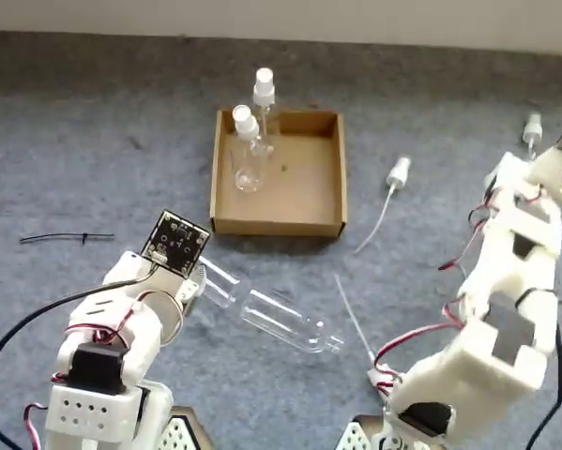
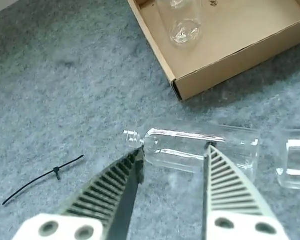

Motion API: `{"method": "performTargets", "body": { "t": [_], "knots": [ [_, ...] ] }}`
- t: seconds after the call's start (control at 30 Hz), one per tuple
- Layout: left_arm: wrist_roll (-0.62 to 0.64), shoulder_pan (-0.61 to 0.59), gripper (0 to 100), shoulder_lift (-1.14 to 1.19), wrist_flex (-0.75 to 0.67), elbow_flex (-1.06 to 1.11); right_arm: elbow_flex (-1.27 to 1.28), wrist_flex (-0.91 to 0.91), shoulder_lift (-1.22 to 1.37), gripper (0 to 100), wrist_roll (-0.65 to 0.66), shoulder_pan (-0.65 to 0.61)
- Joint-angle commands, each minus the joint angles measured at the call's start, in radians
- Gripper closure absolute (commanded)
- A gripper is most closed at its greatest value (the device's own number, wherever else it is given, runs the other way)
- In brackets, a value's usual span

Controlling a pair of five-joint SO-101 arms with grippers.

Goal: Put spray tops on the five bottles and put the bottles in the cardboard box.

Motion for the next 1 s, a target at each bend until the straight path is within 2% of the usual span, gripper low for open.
{"method": "performTargets", "body": {
  "t": [0.0,0.2,0.37,0.53,0.67,0.73,0.97],
  "knots": [
    [0.008,-0.012,81,-0.008,-0.023,-0.002,-0.42,0.156,0.202,82.4,-0.11,0.004],
    [0.006,-0.012,81,-0.01,-0.04,0.018,-1.086,0.341,0.622,82.4,-0.232,0.022],
    [0.006,-0.012,81,-0.007,-0.071,0.042,-1.595,0.367,0.932,82.4,-0.226,0.013],
    [0.006,-0.01,81,-0.005,-0.071,0.042,-1.942,0.364,1.11,82.4,-0.213,-0.001],
    [0.006,-0.01,81,-0.005,-0.069,0.042,-1.905,0.363,1.136,82.4,-0.023,-0.042],
    [0.006,-0.01,81,-0.005,-0.069,0.042,-1.851,0.338,1.139,82.4,0.031,-0.054],
    [0.006,-0.01,81,-0.005,-0.068,0.042,-1.685,0.314,1.144,82.5,0.044,-0.036]
  ]
}}
